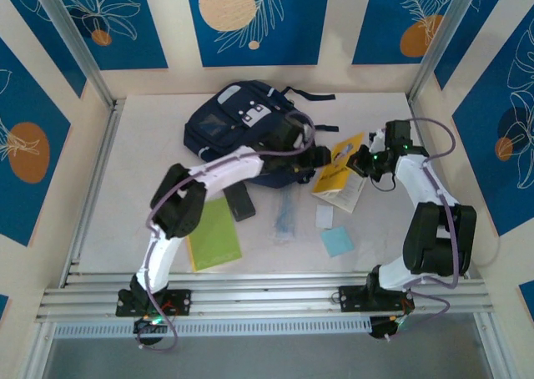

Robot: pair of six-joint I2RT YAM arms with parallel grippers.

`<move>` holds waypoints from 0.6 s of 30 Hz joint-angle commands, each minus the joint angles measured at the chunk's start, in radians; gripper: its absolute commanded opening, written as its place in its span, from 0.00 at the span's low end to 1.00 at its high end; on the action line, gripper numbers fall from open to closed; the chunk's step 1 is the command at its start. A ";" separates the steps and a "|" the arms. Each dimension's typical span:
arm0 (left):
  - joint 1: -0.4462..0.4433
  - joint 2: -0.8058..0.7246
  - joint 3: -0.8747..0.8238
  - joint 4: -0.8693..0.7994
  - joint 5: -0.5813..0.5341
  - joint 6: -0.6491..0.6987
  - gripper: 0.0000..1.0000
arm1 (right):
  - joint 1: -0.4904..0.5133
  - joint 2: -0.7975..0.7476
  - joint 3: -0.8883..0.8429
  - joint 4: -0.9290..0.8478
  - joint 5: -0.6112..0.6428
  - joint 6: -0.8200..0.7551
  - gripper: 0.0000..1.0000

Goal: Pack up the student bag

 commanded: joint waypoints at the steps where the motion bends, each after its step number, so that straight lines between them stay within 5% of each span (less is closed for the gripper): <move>1: 0.084 -0.130 -0.047 0.032 0.035 0.026 0.91 | 0.054 -0.061 0.103 -0.056 -0.091 -0.049 0.00; 11: 0.193 -0.267 -0.322 0.215 0.112 -0.058 0.93 | 0.170 -0.066 0.140 0.105 -0.295 0.024 0.00; 18: 0.222 -0.316 -0.448 0.224 0.049 -0.042 0.93 | 0.189 0.122 0.026 0.358 -0.372 0.028 0.00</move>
